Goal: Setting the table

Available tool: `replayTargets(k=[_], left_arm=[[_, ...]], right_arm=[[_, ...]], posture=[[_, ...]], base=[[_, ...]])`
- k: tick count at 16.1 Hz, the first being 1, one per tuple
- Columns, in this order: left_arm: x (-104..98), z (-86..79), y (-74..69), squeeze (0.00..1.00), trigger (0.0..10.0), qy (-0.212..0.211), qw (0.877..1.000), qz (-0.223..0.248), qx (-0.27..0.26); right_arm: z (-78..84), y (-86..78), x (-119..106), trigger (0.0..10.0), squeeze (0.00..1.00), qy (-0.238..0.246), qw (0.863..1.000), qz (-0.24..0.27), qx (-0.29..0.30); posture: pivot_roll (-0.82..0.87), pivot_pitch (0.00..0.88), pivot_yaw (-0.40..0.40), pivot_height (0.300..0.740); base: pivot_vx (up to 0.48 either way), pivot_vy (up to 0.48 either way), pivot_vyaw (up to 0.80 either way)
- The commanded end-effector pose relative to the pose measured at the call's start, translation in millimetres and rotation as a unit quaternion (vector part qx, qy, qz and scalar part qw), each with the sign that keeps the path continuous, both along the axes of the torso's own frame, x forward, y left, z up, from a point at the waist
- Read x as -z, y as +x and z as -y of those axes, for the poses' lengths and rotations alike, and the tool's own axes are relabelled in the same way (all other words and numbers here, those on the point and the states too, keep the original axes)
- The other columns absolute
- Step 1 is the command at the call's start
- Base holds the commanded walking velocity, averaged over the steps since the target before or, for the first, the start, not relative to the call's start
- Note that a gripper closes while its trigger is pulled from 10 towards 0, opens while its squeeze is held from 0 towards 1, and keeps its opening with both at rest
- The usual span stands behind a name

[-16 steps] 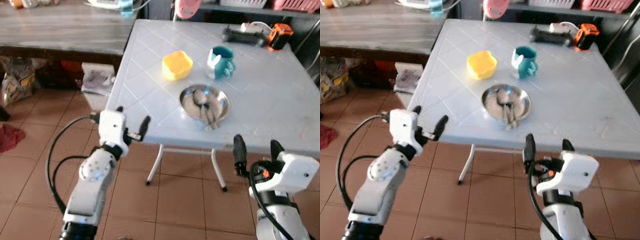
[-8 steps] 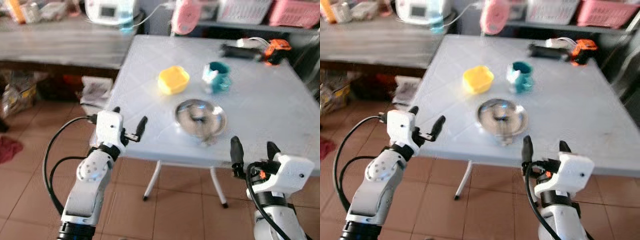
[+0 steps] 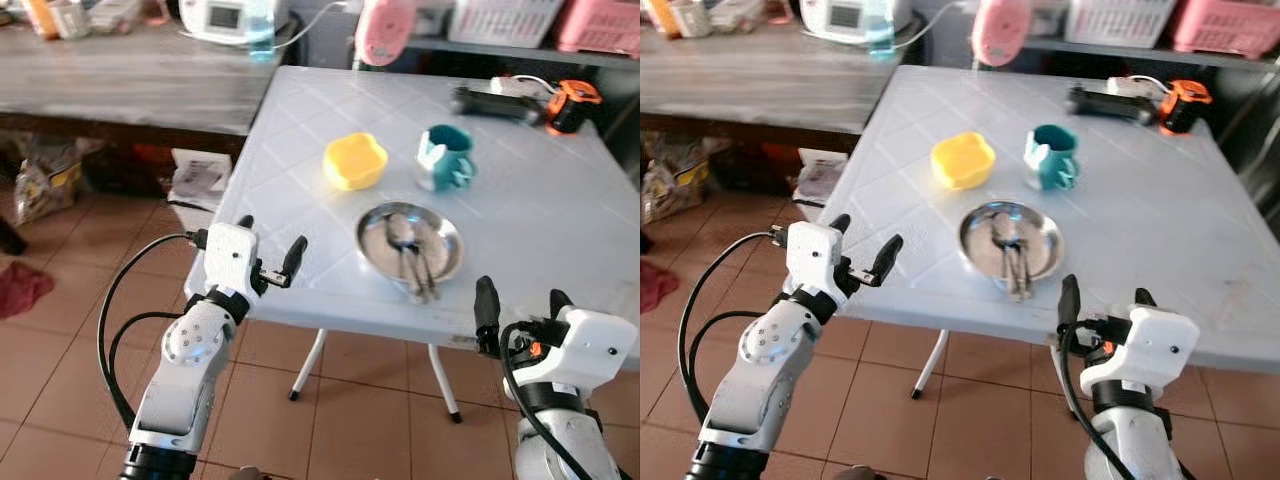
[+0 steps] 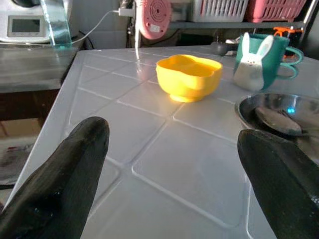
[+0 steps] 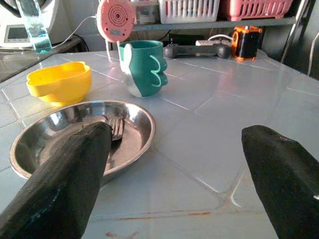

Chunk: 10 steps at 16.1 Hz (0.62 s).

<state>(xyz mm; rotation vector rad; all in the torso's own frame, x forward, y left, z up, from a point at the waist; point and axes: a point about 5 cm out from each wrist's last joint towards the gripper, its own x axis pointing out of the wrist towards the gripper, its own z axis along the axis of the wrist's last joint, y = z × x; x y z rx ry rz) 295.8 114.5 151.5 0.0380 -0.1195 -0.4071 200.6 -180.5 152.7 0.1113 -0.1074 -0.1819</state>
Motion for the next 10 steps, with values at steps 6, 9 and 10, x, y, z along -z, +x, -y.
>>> replayTargets(k=[6,9,10], left_arm=[[25.1,-4.9,-7.8,0.00,10.0,0.022,0.998,-0.048,0.024],[26.1,-5.5,-10.5,0.00,10.0,0.016,0.997,-0.057,0.038],[25.1,-3.3,-12.7,0.00,10.0,0.012,0.997,-0.062,0.049]], right_arm=[[9.6,9.1,1.1,10.0,0.00,0.020,1.000,-0.007,0.004],[14.4,14.0,0.4,10.0,0.00,0.101,0.995,-0.012,-0.021],[14.2,19.6,1.0,10.0,0.00,0.140,0.989,-0.009,-0.037]], posture=[[0.03,0.183,-0.021,0.714],[0.04,0.197,-0.024,0.714],[0.04,0.206,-0.023,0.714]], base=[[0.000,0.000,0.00],[0.000,0.000,0.00],[0.000,0.000,0.00]])
